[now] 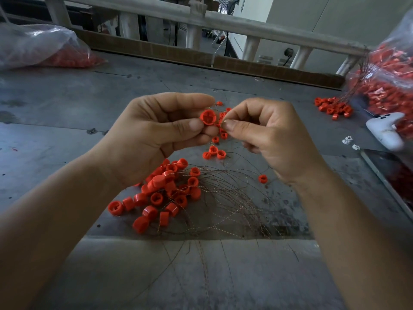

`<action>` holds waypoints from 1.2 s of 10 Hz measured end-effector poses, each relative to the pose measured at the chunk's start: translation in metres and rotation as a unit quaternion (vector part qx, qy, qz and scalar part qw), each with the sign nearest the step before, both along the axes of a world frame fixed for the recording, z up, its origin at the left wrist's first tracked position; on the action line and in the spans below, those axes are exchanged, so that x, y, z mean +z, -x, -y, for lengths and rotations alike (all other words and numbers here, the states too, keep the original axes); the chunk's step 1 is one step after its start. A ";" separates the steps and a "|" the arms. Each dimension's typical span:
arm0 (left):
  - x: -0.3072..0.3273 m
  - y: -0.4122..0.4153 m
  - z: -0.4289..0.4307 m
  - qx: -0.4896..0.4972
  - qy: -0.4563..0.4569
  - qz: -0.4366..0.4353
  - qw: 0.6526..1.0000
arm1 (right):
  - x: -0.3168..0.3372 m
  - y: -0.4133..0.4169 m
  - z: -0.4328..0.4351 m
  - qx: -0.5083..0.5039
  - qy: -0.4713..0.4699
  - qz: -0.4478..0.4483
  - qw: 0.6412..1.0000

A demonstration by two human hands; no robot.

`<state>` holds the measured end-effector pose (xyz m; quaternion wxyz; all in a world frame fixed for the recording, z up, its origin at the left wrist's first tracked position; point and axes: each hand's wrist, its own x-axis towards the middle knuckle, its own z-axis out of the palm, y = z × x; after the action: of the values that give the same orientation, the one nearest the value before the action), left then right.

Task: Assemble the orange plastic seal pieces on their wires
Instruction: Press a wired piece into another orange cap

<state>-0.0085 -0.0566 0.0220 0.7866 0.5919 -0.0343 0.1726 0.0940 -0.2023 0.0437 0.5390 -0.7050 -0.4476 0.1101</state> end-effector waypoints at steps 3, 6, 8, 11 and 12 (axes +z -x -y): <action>0.000 0.000 0.001 -0.041 0.029 0.013 0.999 | -0.003 0.000 -0.002 0.057 0.009 -0.083 0.995; -0.005 -0.004 -0.001 -0.047 0.036 0.002 0.998 | -0.005 -0.022 0.000 0.000 0.038 -0.071 0.997; -0.005 -0.003 0.000 -0.051 0.026 -0.013 0.998 | -0.025 -0.036 -0.019 -0.043 0.166 0.113 0.979; -0.006 -0.003 0.000 -0.054 0.023 -0.025 0.998 | -0.040 -0.029 -0.031 -0.017 0.224 0.228 0.947; -0.006 -0.003 -0.001 -0.053 0.025 -0.028 0.998 | -0.042 -0.031 -0.030 -0.012 0.233 0.230 0.945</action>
<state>-0.0053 -0.0556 0.0161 0.8099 0.5739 -0.0391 0.1152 0.1248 -0.1718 0.0021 0.2436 -0.8224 -0.5126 0.0394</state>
